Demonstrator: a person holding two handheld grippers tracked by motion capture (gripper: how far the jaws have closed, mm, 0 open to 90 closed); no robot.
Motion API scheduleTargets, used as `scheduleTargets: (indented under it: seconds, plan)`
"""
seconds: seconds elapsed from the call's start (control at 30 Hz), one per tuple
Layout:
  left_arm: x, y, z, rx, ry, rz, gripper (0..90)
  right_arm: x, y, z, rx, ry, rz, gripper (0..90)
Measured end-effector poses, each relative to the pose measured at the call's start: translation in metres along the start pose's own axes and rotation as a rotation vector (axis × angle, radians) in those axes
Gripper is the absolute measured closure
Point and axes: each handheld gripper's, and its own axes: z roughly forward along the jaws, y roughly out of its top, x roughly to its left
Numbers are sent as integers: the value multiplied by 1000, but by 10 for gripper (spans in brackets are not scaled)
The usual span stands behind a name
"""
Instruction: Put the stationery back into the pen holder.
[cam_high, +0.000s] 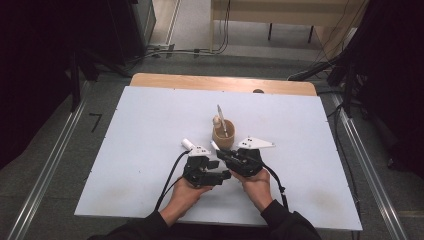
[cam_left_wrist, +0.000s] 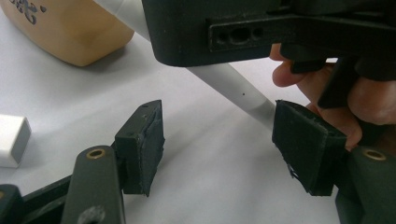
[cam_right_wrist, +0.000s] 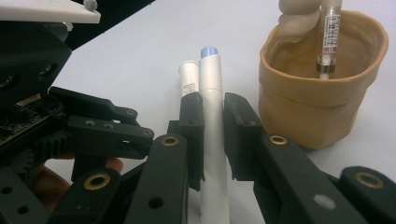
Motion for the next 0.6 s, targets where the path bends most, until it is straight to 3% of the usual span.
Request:
scheduleTargets:
  seconds: [0.2,0.4,0.6]
  plan:
    - [1,1,1,-9,-22,-21,366,1,0,0,-9,3,-2,769]
    - [5,3,2,-11,-66,-68,398,1,0,-1,-14,5,0,768]
    - [6,3,3,-20,-109,-79,485,1,0,-1,-15,5,0,768]
